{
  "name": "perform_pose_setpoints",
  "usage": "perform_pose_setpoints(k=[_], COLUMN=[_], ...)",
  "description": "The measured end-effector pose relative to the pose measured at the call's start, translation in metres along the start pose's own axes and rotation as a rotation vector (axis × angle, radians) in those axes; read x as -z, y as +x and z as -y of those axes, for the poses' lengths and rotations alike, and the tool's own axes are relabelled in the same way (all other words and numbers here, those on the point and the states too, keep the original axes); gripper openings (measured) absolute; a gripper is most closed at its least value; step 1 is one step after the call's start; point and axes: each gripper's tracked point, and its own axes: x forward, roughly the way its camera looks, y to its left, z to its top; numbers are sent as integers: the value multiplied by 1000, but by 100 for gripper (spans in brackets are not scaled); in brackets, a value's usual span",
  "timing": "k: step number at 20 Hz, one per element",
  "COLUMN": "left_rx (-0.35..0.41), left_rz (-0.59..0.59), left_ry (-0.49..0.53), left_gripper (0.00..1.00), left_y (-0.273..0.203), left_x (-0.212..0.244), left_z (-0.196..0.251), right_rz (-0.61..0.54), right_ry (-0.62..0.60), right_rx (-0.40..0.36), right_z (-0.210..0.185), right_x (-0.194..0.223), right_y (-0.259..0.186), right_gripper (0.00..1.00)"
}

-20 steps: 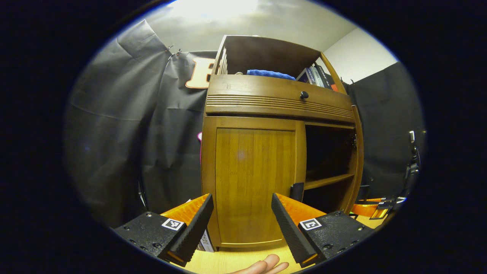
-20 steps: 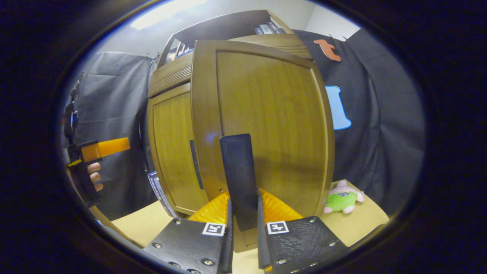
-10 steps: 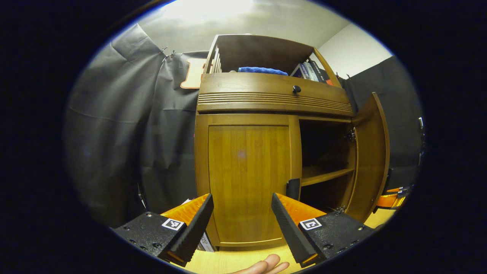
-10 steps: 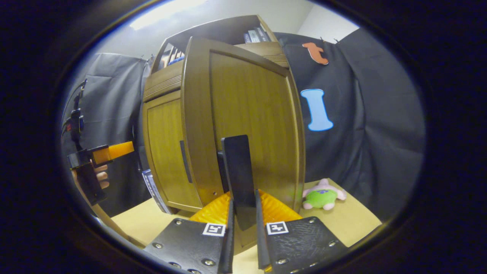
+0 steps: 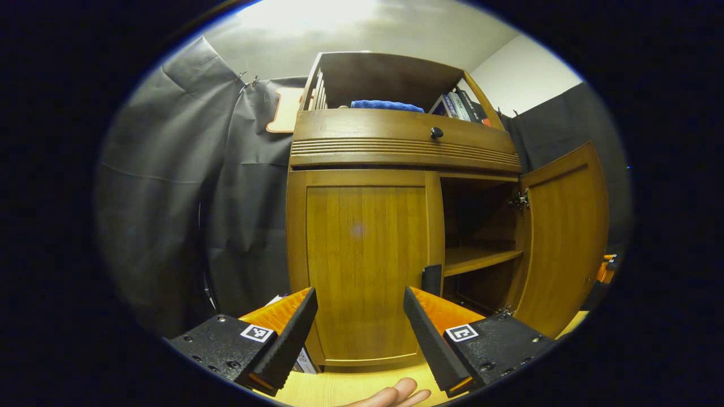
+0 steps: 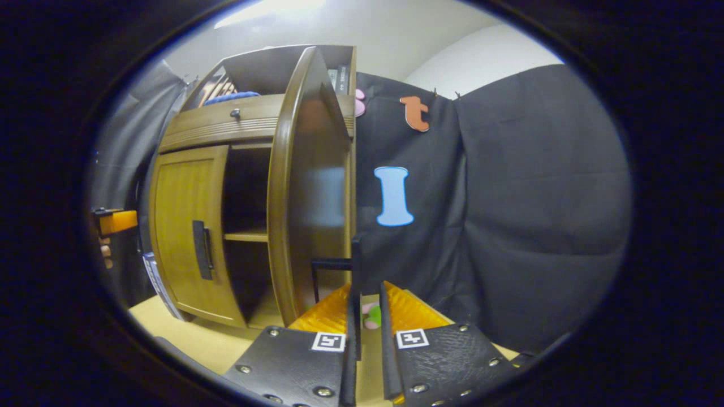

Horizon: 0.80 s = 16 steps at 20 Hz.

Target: Open the right door of the double-door shoe cabinet with the right hand, and open the left door with the left hand.

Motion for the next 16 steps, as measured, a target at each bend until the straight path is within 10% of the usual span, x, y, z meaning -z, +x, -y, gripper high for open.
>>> perform_pose_setpoints(k=[3,7,16], left_rx=[-1,8,47], left_rz=[-3,-13,-13], left_ry=[9,13,-7], left_gripper=[92,91,92], left_y=[2,6,28], left_x=[2,8,30], left_z=[3,10,47], right_rz=[9,15,32], right_ry=[5,28,71], right_rx=[-19,-80,-195], right_z=[16,33,73], right_x=[-3,-3,-2], right_y=[3,9,23], right_gripper=[18,51,59])
